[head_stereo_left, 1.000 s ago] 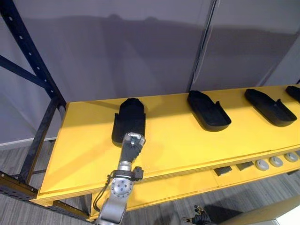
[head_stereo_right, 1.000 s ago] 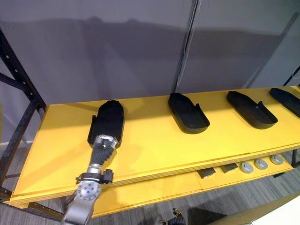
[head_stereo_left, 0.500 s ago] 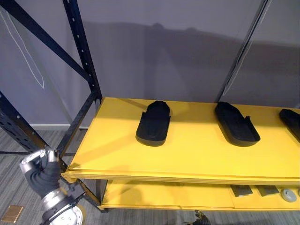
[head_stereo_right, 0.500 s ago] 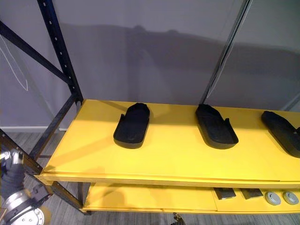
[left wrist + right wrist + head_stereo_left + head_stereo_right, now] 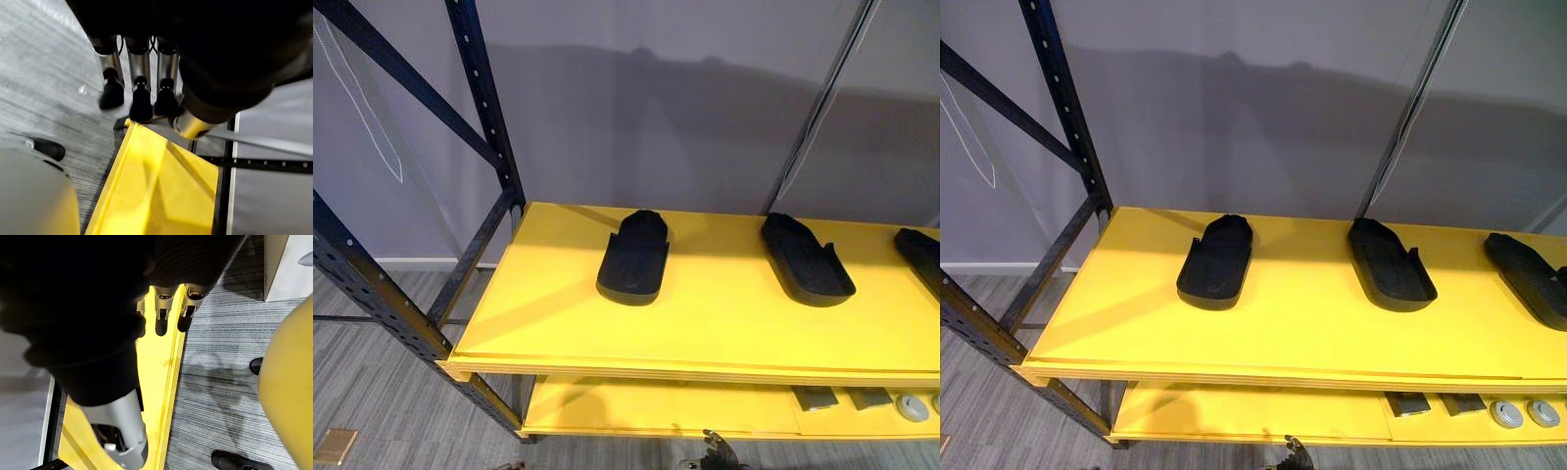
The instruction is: Walk over and take plastic housings, then place them on the shelf
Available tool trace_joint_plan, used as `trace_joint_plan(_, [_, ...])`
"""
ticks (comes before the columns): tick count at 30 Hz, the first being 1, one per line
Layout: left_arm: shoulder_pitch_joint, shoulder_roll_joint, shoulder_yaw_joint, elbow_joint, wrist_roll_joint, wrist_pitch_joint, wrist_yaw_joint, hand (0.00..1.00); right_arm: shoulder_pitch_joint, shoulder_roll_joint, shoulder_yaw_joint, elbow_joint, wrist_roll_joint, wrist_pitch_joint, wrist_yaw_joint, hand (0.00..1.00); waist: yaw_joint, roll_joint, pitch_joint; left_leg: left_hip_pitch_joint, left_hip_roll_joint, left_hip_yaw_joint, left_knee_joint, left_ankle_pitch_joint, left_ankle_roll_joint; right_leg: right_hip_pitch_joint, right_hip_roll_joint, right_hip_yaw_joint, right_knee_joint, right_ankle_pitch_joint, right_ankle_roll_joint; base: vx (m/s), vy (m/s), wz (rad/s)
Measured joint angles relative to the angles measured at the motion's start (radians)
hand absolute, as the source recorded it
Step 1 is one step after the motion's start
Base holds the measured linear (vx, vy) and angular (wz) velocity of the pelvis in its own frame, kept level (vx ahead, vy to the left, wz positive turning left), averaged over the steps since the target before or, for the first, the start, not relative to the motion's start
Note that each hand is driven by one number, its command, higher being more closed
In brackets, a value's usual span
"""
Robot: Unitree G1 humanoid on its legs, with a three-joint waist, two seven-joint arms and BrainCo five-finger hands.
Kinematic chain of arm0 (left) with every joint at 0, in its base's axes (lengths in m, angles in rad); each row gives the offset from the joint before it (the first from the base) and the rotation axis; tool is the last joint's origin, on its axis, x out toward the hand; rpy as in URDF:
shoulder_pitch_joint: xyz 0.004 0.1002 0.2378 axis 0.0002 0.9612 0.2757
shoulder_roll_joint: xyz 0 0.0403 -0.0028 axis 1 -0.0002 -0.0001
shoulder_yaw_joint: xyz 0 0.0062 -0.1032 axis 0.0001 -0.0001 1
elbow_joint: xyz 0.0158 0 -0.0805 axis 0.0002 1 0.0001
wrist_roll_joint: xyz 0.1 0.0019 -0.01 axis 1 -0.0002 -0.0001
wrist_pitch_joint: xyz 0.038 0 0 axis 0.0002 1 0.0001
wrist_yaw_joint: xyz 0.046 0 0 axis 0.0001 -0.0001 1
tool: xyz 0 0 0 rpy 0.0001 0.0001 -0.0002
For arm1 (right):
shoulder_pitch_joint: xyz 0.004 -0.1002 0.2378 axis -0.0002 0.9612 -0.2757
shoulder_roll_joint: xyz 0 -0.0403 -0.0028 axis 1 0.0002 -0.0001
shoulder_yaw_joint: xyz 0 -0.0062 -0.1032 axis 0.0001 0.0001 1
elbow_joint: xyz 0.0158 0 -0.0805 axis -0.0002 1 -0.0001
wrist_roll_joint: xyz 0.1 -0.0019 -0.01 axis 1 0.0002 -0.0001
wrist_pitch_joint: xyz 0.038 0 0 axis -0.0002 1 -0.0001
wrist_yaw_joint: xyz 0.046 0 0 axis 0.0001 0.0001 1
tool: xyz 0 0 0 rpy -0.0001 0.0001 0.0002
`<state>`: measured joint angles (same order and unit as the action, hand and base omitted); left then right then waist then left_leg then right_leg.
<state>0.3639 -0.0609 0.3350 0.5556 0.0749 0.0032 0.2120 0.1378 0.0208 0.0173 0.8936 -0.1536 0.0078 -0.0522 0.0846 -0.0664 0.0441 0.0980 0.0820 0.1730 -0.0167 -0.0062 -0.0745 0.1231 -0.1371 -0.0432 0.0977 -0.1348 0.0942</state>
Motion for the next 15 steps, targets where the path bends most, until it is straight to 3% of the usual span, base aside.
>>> trace_joint_plan(4, [-0.056,0.020,-0.012,0.073,0.048,-0.008,-0.006,0.00,-0.005,-0.001,-0.024,0.000,0.000,0.000,-0.005,0.00,-0.018,0.004,0.002,0.015,-0.009,0.004,-0.030,0.013,0.003,-0.001,-0.005,0.002,-0.004,-0.001,0.002,0.00,0.002,-0.02])
trace_joint_plan(15, [-0.111,0.052,-0.048,0.174,0.071,-0.028,-0.020,0.00,-0.024,-0.016,-0.096,0.040,0.001,0.000,-0.008,0.00,-0.020,0.026,0.017,0.056,-0.011,0.039,-0.069,0.022,0.003,0.005,-0.003,0.026,-0.010,0.000,0.002,0.00,-0.005,-0.07])
